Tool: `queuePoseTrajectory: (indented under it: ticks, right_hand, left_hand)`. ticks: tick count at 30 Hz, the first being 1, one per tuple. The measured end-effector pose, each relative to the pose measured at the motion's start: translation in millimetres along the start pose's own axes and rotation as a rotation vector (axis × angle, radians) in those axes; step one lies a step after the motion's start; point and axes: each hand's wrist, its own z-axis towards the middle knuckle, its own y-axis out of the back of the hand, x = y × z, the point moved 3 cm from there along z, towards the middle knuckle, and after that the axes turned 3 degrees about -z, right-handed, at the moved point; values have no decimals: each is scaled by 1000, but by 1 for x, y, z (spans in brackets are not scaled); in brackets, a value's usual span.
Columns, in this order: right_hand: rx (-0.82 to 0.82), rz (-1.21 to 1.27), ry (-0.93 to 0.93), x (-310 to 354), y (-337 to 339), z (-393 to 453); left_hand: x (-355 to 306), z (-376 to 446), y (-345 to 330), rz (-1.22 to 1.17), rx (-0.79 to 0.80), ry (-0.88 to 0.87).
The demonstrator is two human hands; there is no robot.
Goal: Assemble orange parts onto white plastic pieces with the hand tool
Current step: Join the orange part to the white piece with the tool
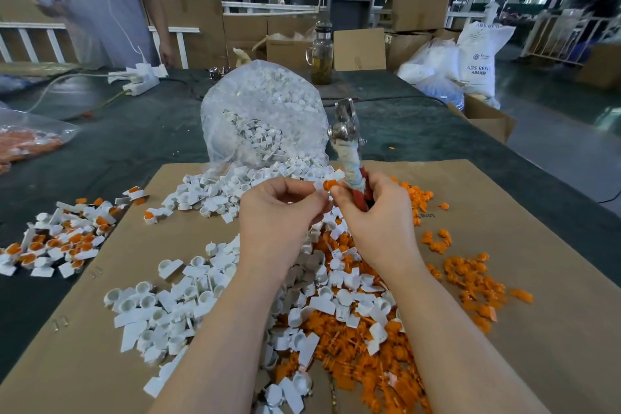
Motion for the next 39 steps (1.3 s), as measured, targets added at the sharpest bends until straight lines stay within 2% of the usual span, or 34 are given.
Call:
queuePoseTrajectory:
  ticks: [3,11,22,25,29,34,39]
  right_hand:
    - [-13,5,11,1,0,0]
    - [-18,-10,46,3,-2,-1]
    - [132,-49,-12,-1,-5,3]
    - [193,-53,-18,0,-4,3]
    - [322,17,-84,0,4,4]
    - [549,-36,-171,-6,15,3]
    - [689,-61,-201,-3,15,-2]
  left_hand:
    - [-1,-1,0,62,-25,-35]
    - [-1,0,-1,40,-23,-30]
    - [0,3,1,149,-49,-44]
    - [0,5,3,198,-58,-65]
    - [0,10,8,90,-43,-46]
    - [-2,15,16,-66,-41,-68]
    - [-3,18,21,-94,-33,-124]
